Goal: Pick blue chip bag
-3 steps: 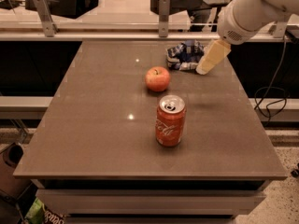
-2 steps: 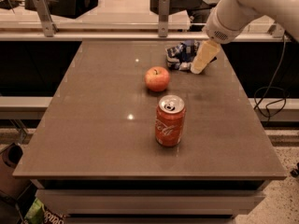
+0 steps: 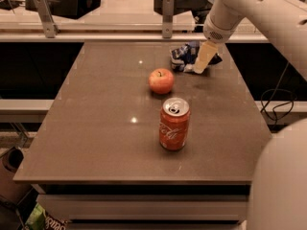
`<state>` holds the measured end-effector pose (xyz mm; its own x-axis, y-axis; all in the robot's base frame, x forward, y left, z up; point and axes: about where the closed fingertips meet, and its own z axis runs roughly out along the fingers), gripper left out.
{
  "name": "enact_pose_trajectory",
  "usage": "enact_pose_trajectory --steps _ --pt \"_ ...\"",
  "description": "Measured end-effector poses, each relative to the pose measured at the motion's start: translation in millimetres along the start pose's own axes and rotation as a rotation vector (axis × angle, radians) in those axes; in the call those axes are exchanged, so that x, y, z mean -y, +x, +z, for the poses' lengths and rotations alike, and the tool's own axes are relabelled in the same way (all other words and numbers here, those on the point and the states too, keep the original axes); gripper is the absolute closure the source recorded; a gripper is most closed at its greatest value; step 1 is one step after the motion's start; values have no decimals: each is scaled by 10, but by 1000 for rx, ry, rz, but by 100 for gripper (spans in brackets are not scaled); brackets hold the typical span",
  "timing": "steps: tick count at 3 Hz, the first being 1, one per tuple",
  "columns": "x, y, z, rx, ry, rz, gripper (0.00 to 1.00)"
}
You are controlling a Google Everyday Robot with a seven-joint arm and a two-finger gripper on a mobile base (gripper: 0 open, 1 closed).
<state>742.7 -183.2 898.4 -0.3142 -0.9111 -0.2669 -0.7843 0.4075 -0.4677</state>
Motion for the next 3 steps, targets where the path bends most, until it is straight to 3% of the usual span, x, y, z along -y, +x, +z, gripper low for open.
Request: enact_pose_trajectory --steps 1,2,3 --pt "41 -47 145 4 -17 1 0" --pt "-2 -103 269 27 -40 0 18" --pt "-78 -106 423 102 -94 20 41"
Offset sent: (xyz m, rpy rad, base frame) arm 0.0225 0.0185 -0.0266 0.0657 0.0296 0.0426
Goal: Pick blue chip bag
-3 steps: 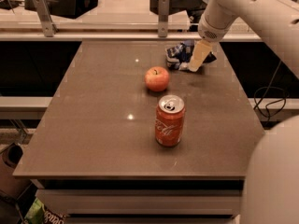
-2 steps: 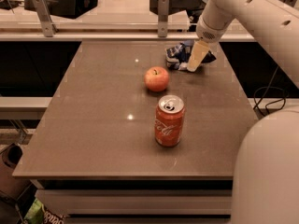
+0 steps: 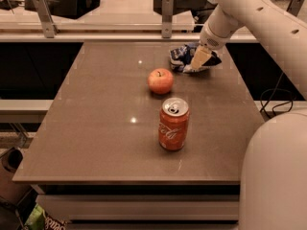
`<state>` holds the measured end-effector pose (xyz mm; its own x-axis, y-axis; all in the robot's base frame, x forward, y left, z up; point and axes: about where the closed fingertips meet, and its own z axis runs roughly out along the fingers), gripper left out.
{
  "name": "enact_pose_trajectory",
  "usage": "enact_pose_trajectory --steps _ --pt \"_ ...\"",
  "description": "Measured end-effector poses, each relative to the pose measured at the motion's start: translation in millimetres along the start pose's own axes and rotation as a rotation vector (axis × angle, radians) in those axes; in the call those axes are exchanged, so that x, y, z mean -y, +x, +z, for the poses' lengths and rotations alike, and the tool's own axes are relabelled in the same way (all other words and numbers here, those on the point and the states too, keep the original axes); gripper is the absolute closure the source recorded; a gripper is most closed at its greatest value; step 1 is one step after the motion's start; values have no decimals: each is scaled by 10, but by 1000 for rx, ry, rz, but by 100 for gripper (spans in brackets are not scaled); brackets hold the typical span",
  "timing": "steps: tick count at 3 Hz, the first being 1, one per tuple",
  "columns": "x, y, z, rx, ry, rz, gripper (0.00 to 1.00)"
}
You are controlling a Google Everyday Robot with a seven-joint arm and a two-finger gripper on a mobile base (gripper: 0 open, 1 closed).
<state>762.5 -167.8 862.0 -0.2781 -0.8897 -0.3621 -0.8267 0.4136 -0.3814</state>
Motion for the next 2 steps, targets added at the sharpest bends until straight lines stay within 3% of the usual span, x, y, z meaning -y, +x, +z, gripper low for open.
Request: enact_pose_trajectory --steps 1,2 --pt "-78 17 111 118 -73 24 64" --pt "-106 -20 134 136 -87 30 87"
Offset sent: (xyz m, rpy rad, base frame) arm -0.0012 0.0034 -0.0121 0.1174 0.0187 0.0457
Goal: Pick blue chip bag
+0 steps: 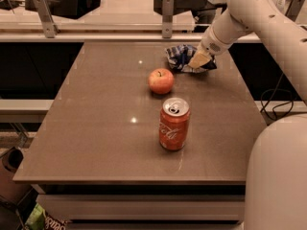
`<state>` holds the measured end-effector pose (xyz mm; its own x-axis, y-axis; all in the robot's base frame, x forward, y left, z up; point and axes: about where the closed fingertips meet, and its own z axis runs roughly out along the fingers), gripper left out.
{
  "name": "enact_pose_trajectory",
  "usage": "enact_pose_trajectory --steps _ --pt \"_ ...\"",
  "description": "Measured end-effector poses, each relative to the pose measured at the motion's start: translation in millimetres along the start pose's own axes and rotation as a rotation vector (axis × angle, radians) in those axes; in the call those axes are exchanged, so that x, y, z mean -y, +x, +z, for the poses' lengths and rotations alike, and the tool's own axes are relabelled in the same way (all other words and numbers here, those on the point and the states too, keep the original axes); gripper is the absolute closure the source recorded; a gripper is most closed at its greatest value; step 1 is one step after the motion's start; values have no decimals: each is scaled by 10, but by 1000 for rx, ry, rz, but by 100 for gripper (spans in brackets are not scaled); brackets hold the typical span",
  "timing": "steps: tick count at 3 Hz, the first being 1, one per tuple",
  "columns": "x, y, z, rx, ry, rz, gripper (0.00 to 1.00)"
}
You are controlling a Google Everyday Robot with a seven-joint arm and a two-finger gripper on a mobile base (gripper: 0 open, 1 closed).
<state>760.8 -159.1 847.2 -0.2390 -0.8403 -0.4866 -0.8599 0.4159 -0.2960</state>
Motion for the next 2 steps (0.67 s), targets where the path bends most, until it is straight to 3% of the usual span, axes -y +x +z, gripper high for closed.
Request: enact_pose_trajectory --steps 1,2 --pt "-12 3 31 -1 -5 0 100" --pt "-12 3 32 -1 -5 0 100"
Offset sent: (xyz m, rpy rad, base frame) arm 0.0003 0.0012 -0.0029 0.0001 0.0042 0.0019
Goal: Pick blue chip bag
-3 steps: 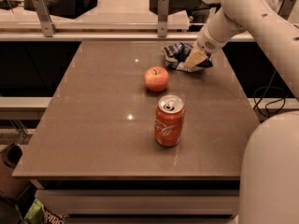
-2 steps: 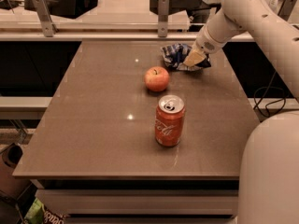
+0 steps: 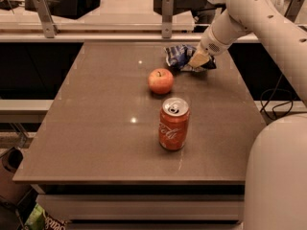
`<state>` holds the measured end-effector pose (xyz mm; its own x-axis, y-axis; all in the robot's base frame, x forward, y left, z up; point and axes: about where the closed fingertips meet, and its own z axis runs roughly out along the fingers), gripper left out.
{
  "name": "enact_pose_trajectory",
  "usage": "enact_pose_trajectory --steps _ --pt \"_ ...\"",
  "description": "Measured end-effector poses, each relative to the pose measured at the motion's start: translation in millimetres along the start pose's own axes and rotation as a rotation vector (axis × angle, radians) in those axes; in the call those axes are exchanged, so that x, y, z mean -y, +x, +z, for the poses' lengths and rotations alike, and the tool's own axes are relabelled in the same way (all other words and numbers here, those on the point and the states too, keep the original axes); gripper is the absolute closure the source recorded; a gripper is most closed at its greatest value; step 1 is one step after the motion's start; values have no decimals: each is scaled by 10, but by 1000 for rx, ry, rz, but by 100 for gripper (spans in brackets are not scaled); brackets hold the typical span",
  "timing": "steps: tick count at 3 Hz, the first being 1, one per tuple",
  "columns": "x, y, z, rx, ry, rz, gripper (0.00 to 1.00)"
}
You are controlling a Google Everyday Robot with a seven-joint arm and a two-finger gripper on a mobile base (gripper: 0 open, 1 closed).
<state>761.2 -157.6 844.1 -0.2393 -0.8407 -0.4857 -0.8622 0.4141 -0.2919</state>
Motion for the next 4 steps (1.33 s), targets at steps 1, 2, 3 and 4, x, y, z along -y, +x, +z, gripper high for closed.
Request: enact_pose_trajectory --steps 1,2,3,4 --pt "1 -1 -2 0 0 0 100" --pt "1 -2 -3 0 0 0 100" --pt "1 -3 -4 0 0 0 100" --pt "22 -219 -272 24 54 -11 100"
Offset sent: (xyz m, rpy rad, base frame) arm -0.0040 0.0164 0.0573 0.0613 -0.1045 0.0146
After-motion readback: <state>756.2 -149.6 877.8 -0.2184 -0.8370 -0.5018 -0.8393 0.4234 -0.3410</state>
